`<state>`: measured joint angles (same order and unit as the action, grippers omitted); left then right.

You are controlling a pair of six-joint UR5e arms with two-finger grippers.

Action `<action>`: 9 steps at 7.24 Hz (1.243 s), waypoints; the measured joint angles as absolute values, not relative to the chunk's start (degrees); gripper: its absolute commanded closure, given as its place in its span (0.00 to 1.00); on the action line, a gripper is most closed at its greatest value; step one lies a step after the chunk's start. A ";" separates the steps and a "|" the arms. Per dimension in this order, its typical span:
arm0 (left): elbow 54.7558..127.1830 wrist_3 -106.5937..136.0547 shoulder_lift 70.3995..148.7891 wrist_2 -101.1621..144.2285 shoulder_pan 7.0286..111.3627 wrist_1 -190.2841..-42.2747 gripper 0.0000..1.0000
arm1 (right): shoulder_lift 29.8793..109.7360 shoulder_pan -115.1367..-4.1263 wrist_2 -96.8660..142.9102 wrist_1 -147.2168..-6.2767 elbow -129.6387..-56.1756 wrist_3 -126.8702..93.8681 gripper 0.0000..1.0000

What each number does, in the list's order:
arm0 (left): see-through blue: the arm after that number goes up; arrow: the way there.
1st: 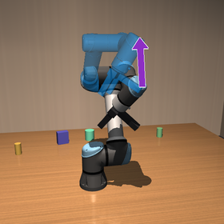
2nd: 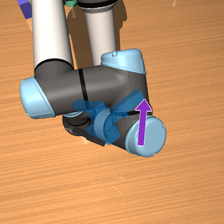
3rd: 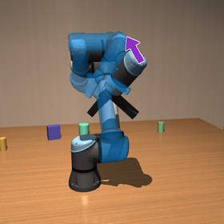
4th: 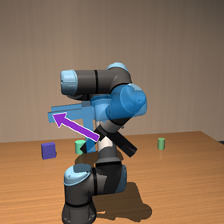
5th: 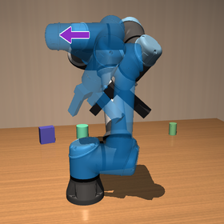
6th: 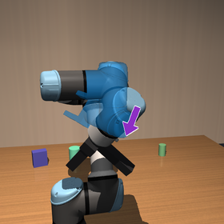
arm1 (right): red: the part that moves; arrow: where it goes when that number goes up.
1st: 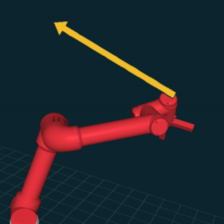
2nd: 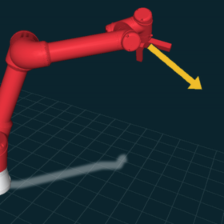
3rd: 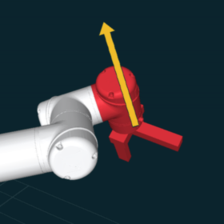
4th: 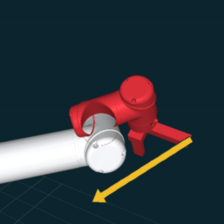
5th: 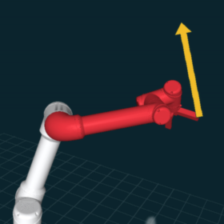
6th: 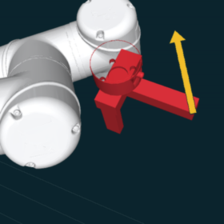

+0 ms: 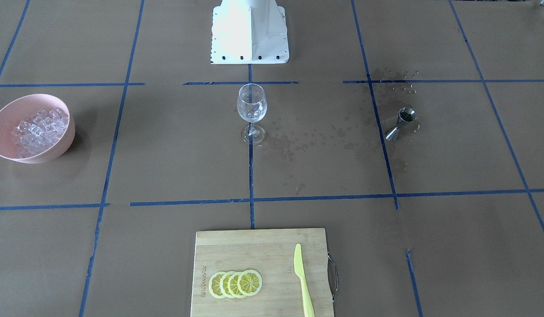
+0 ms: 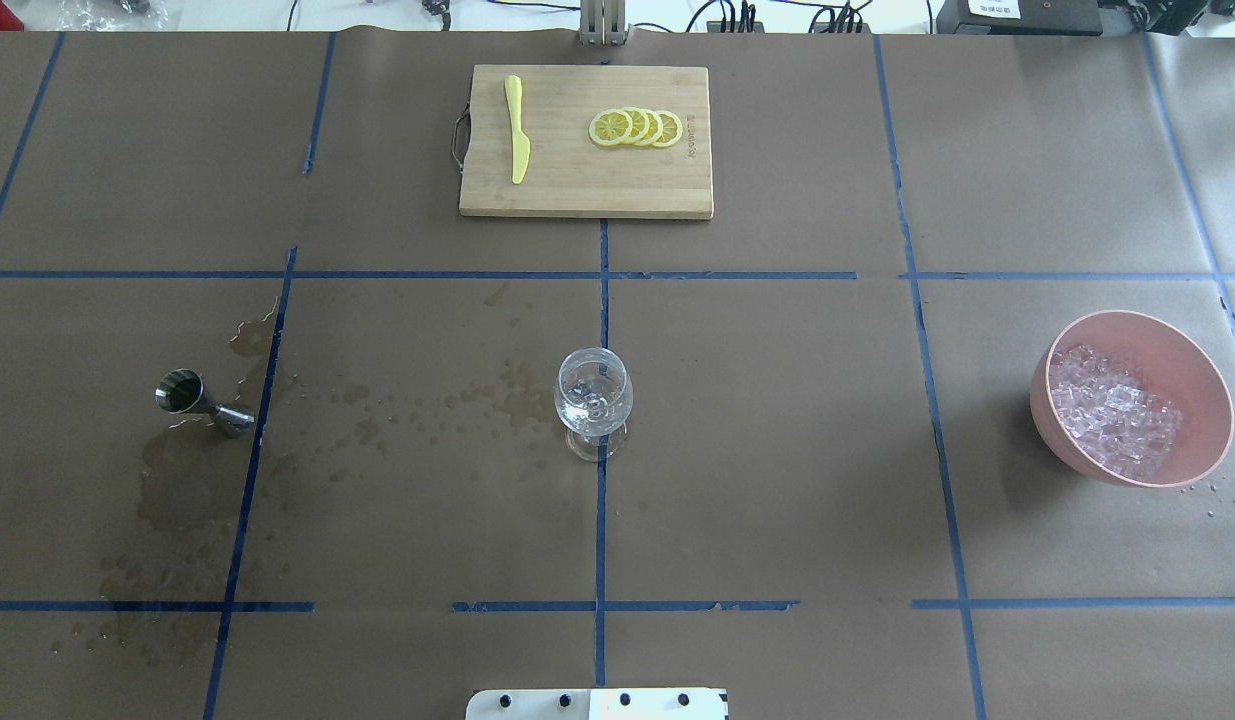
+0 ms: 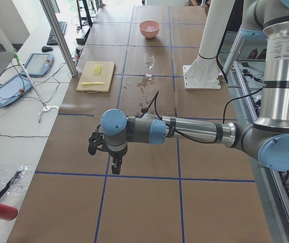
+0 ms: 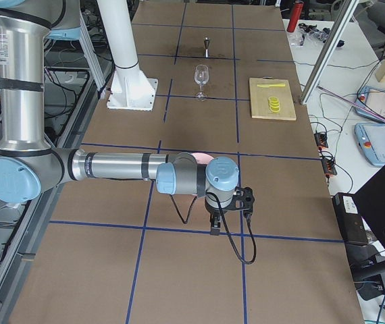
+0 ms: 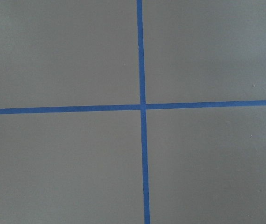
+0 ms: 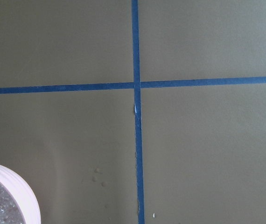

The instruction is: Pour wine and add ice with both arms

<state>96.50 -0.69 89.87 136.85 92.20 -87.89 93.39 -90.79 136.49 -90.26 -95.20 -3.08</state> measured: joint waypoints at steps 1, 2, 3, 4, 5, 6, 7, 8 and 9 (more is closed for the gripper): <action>96.56 -0.70 89.89 136.86 92.20 -87.89 0.00 | 93.38 -90.79 136.37 -90.15 -95.32 -3.09 0.00; 96.96 -0.64 89.93 136.88 92.20 -87.89 0.00 | 93.38 -90.79 136.16 -90.11 -95.41 -3.13 0.00; 98.43 -0.51 90.12 136.85 92.21 -87.80 0.00 | 93.34 -90.79 136.15 -90.10 -95.52 -3.17 0.00; 101.85 -0.13 90.46 136.75 92.28 -87.20 0.00 | 93.29 -90.79 136.19 -90.09 -95.83 -3.38 0.00; 106.65 0.98 91.53 136.62 92.41 -84.98 0.00 | 93.25 -90.79 136.20 -90.09 -96.38 -3.72 0.00; 112.10 2.67 94.36 136.46 92.59 -80.09 0.00 | 93.05 -90.78 136.13 -90.09 -97.13 -3.96 0.00; 117.08 4.82 97.13 136.37 92.53 -75.44 0.00 | 92.71 -90.74 136.00 -90.11 -98.26 -4.13 0.00; 122.06 9.20 98.56 136.36 91.33 -72.87 0.00 | 92.46 -90.72 135.96 -90.20 -99.52 -4.51 0.00; 126.52 15.26 99.10 136.31 88.31 -72.03 0.00 | 92.35 -90.64 136.05 -90.25 -100.12 -6.04 0.00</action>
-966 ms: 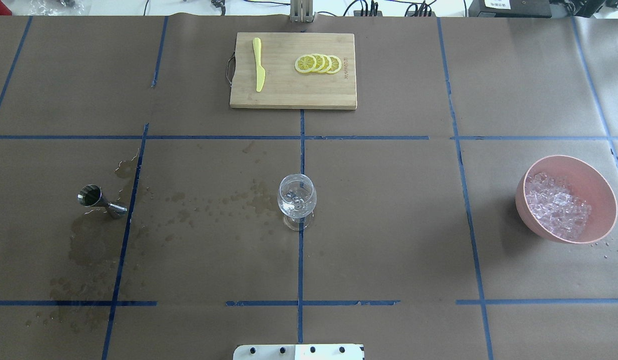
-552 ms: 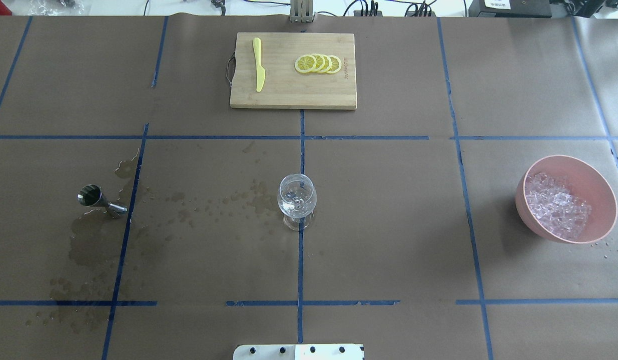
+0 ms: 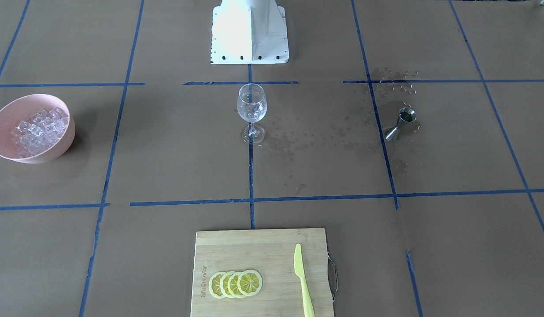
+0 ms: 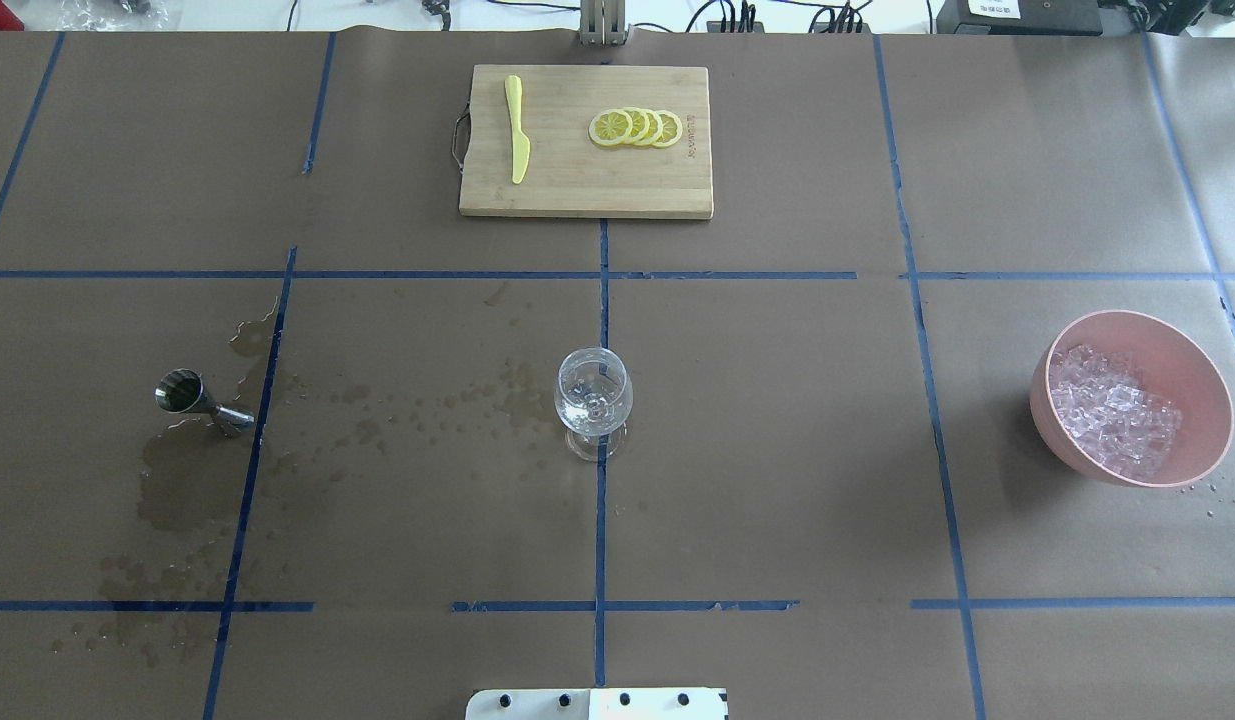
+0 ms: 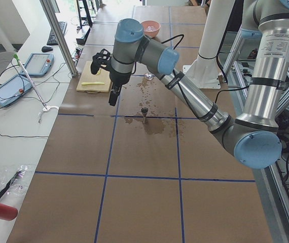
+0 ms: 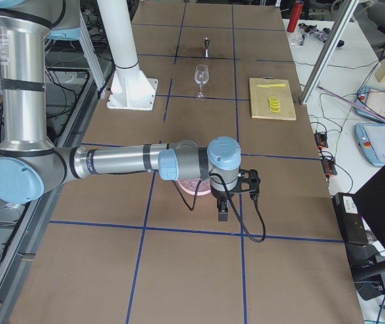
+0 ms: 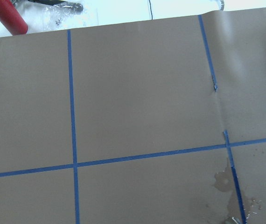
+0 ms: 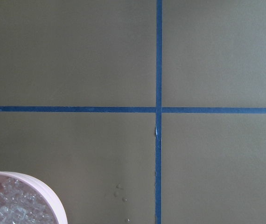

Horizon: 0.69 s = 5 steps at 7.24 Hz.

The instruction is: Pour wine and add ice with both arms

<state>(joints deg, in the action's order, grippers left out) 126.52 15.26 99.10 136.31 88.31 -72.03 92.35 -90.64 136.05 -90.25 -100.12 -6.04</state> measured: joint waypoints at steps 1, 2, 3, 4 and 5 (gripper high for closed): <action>129.86 22.00 99.15 135.86 84.39 -72.79 0.00 | 92.28 -90.58 136.43 -90.17 -100.26 -8.26 0.00; 132.15 28.58 98.65 134.09 80.18 -75.21 0.00 | 92.16 -90.45 137.08 -90.12 -100.58 -9.61 0.00; 134.33 35.20 96.60 130.76 75.62 -79.42 0.00 | 91.80 -90.22 137.60 -90.16 -100.88 -10.18 0.00; 136.17 41.32 92.55 127.41 71.75 -85.87 0.00 | 91.39 -89.97 137.87 -90.24 -100.98 -10.37 0.00; 137.32 47.58 86.77 123.59 67.90 -94.78 0.00 | 91.22 -89.77 138.02 -90.26 -101.01 -10.43 0.00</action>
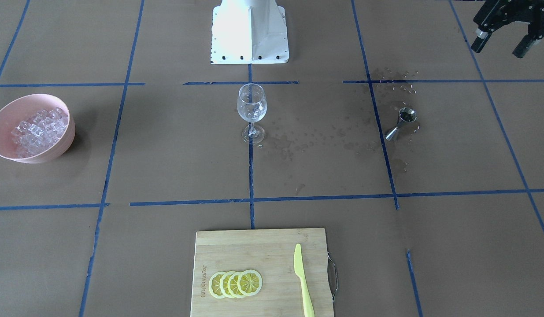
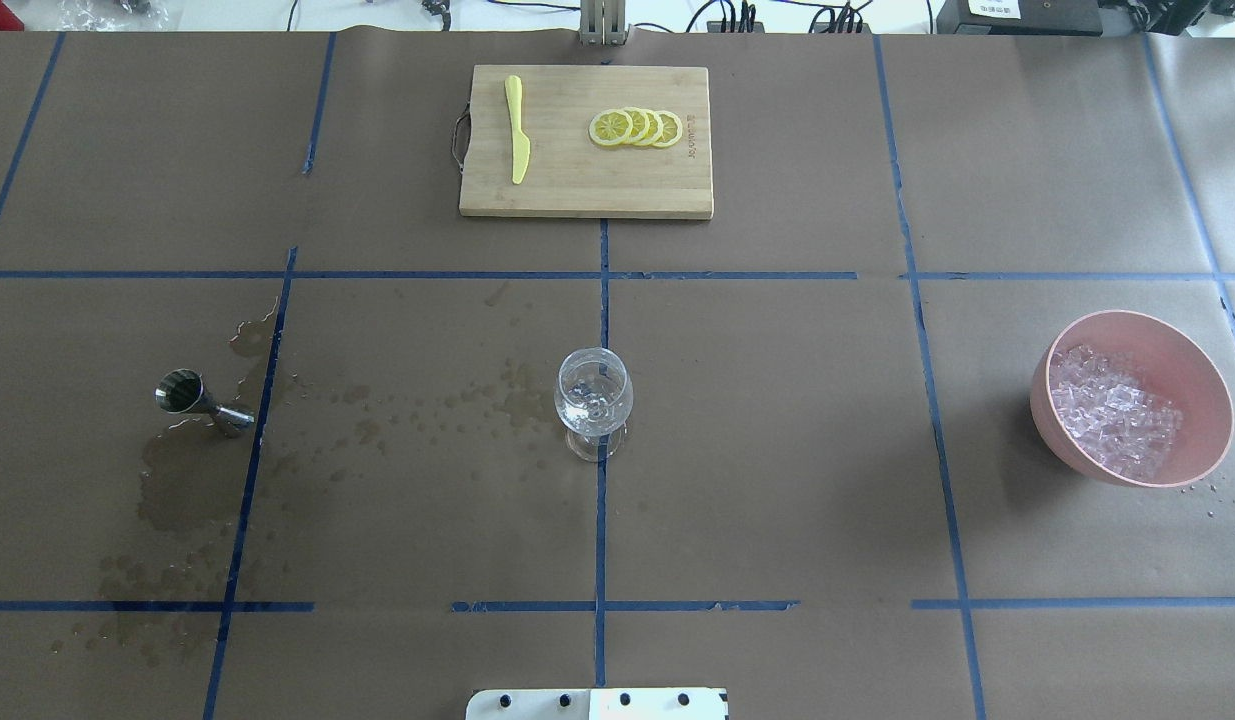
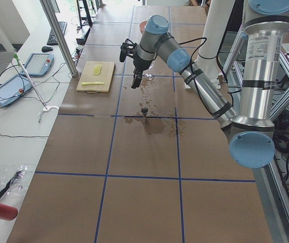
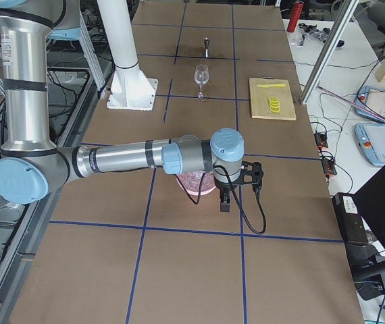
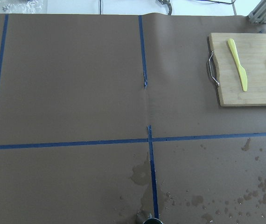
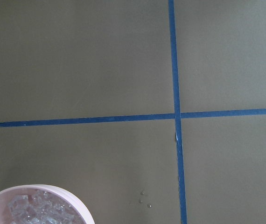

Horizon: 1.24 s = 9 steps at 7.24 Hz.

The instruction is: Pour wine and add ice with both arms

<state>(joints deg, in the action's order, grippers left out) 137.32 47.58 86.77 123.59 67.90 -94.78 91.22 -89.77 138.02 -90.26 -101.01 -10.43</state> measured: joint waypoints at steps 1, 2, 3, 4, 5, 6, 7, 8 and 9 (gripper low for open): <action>137.85 53.67 81.07 118.62 63.44 -103.39 0.00 | 91.18 -89.70 138.19 -90.23 -101.07 -10.45 0.00; 138.11 58.60 77.08 114.26 59.58 -109.40 0.00 | 91.16 -89.68 138.33 -90.15 -101.14 -10.46 0.00; 138.58 61.29 74.77 111.93 57.53 -112.59 0.00 | 91.15 -89.65 138.39 -90.11 -101.20 -10.56 0.00; 139.16 62.55 72.56 110.04 56.24 -115.34 0.00 | 91.15 -89.65 138.60 -90.10 -101.30 -10.85 0.00; 139.43 63.98 70.11 106.86 54.07 -118.59 0.00 | 91.14 -89.65 139.21 -90.09 -101.52 -11.26 0.00; 139.52 66.93 68.33 102.17 50.07 -121.09 0.00 | 91.14 -89.65 139.88 -90.09 -101.91 -11.90 0.00; 139.52 71.39 67.51 96.20 44.11 -122.22 0.00 | 91.08 -89.65 140.17 -90.06 -102.32 -12.69 0.00; 139.51 76.61 66.81 89.29 36.82 -122.61 0.00 | 90.96 -89.65 140.22 -90.03 -102.62 -13.16 0.00; 139.38 81.76 65.68 82.05 29.42 -122.68 0.00 | 90.79 -89.65 140.19 -90.01 -102.86 -13.35 0.00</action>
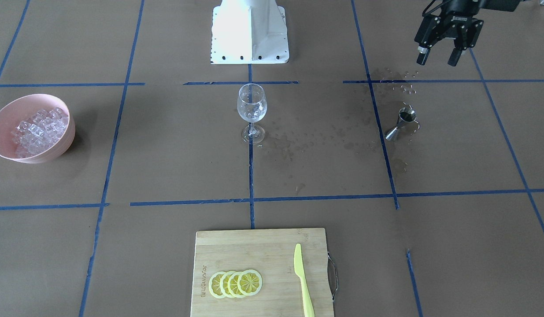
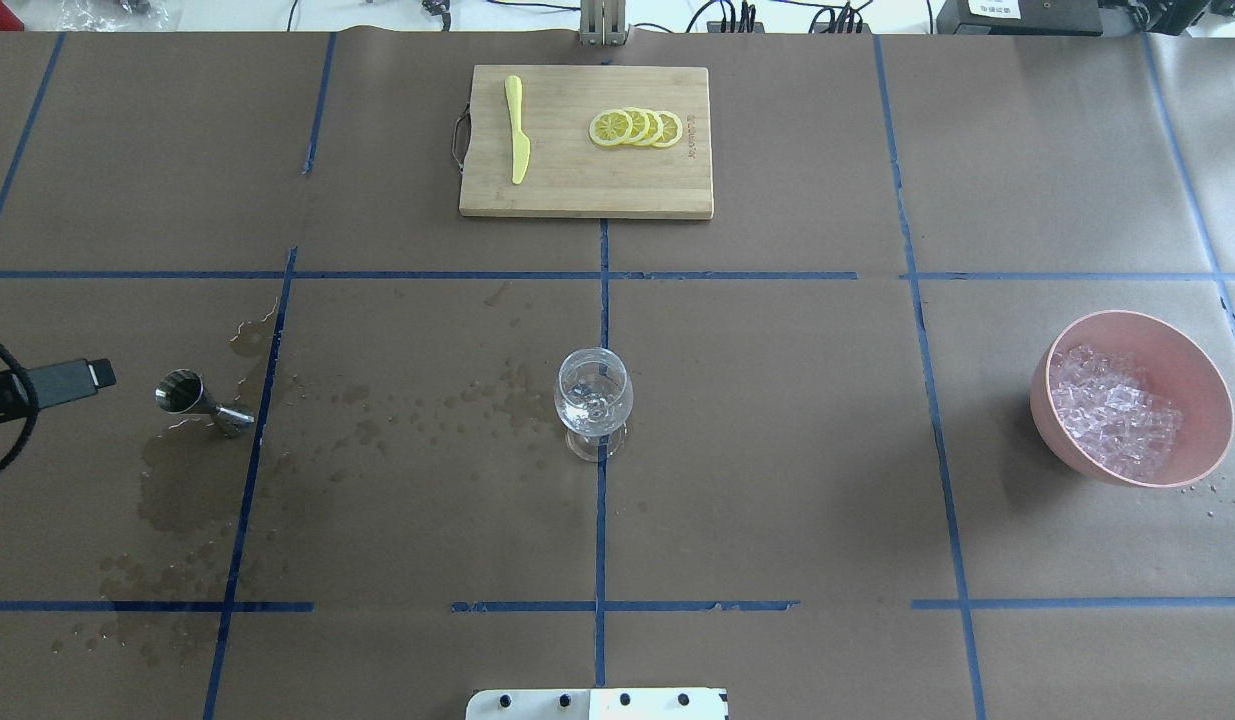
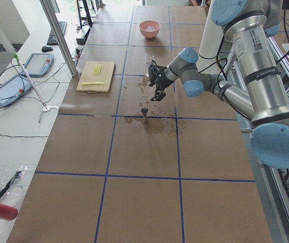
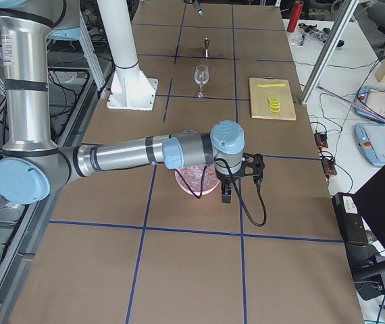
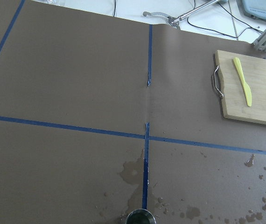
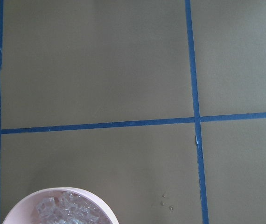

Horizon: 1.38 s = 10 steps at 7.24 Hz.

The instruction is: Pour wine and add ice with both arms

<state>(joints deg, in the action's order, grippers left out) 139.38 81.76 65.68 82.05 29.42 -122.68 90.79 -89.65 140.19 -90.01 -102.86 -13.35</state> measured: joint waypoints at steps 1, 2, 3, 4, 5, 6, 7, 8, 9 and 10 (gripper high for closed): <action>138.98 86.42 64.48 75.14 22.76 -122.65 0.00 | 90.66 -89.62 140.14 -90.00 -102.95 -13.41 0.00; 138.03 91.01 63.64 68.92 16.90 -122.60 0.00 | 90.52 -89.59 140.11 -90.00 -102.98 -13.44 0.00; 136.38 95.97 63.43 63.40 11.83 -122.53 0.00 | 90.37 -89.58 140.10 -90.00 -103.00 -13.43 0.00; 134.40 99.85 63.52 59.16 8.41 -122.50 0.00 | 90.31 -89.57 140.10 -90.00 -103.00 -13.41 0.00; 132.42 101.63 63.69 55.68 6.50 -122.48 0.00 | 90.30 -89.56 140.11 -90.00 -102.96 -13.44 0.00; 130.19 102.44 64.27 52.23 5.13 -122.52 0.00 | 90.32 -89.49 140.13 -90.00 -102.93 -13.47 0.00; 127.88 102.85 65.20 49.78 4.35 -122.65 0.00 | 90.34 -89.40 140.12 -90.00 -102.90 -13.47 0.00; 125.33 103.01 65.93 47.06 3.67 -122.78 0.00 | 90.33 -89.26 140.11 -90.00 -102.87 -13.45 0.00; 122.63 103.03 66.88 43.14 2.80 -122.80 0.00 | 90.32 -89.15 140.10 -90.00 -102.86 -13.51 0.00; 119.79 102.87 69.00 39.47 2.11 -122.70 0.00 | 90.33 -89.02 140.11 -90.00 -102.88 -13.62 0.00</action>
